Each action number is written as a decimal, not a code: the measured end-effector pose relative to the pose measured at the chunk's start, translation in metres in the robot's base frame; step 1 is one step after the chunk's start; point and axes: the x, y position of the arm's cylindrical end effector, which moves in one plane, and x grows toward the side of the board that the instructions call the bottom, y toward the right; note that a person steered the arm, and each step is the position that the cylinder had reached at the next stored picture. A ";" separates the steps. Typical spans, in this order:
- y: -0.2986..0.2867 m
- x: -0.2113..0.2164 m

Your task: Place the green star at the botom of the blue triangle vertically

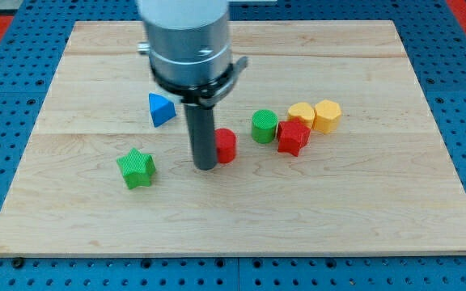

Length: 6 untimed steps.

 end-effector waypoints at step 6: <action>-0.043 0.123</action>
